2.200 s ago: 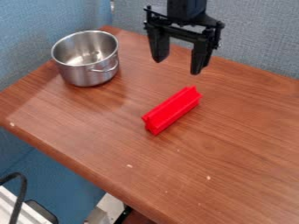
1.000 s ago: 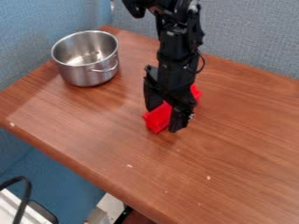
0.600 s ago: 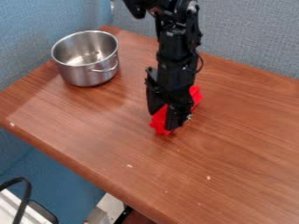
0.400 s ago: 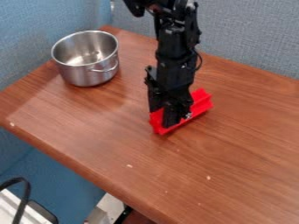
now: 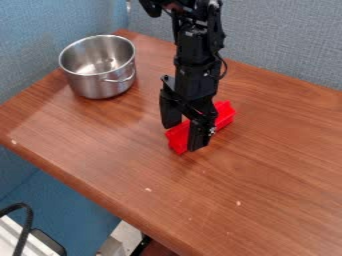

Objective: Put the red object in the metal pot

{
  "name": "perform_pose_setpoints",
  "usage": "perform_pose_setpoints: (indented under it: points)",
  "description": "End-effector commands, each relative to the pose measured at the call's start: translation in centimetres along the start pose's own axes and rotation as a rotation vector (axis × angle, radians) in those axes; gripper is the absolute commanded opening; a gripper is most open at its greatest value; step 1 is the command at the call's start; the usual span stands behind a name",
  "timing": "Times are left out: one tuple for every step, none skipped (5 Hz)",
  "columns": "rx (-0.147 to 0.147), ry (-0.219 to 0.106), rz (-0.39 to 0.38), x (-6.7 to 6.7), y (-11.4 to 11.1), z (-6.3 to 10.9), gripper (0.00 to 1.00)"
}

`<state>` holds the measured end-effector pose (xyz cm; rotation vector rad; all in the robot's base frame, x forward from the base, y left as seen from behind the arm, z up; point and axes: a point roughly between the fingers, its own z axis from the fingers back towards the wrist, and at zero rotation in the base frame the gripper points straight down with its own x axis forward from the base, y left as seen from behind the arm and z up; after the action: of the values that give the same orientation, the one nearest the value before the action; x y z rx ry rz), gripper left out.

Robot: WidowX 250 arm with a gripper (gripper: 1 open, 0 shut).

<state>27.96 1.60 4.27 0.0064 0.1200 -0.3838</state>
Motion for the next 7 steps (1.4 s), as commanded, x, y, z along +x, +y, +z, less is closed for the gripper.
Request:
perform_pose_setpoints:
  points:
    - [0.023,-0.051,-0.009,0.7,-0.4,1.7,1.0]
    - [0.024,-0.051,-0.021,0.8,-1.1,1.8,1.0]
    - [0.018,-0.052,0.04,1.4,-0.6,1.1,0.0]
    - [0.012,-0.05,0.102,1.5,0.2,0.8,0.0]
    - [0.015,-0.048,0.129,0.7,0.9,1.4,0.0]
    - [0.019,-0.046,0.151,-0.2,1.6,2.0,1.0]
    - [0.021,-0.04,0.136,0.2,1.3,1.9,1.0]
